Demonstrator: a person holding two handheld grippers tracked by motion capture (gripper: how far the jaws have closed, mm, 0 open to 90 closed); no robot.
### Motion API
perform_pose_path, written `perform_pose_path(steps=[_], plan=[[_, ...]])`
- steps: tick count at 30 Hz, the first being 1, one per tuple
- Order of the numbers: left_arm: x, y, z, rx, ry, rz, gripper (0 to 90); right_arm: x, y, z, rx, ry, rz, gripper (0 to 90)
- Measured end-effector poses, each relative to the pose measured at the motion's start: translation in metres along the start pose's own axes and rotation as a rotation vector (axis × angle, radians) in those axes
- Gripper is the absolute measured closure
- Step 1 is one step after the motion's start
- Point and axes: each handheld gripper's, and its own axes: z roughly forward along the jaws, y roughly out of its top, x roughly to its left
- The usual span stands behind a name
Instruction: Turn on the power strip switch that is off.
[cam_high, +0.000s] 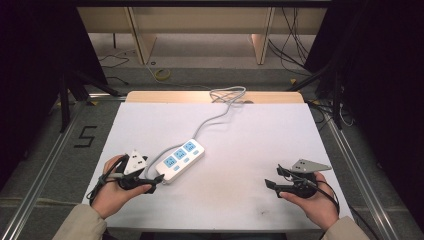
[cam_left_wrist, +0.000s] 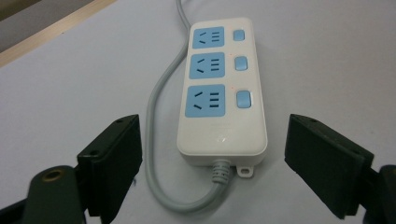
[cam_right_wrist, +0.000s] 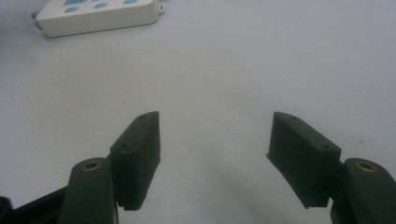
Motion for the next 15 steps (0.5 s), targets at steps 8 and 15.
perform_pose_path(steps=[8, 15], plan=[[0.0019, -0.0089, -0.0019, 0.010, 0.010, -0.008, 18.4, 0.0001, 0.0005, 0.0001, 0.003, 0.000, -0.003, 34.3], [0.0001, -0.0090, 0.0009, 0.016, 0.002, -0.002, 17.9, -0.0007, 0.0004, -0.0005, -0.001, 0.000, -0.004, 34.1]])
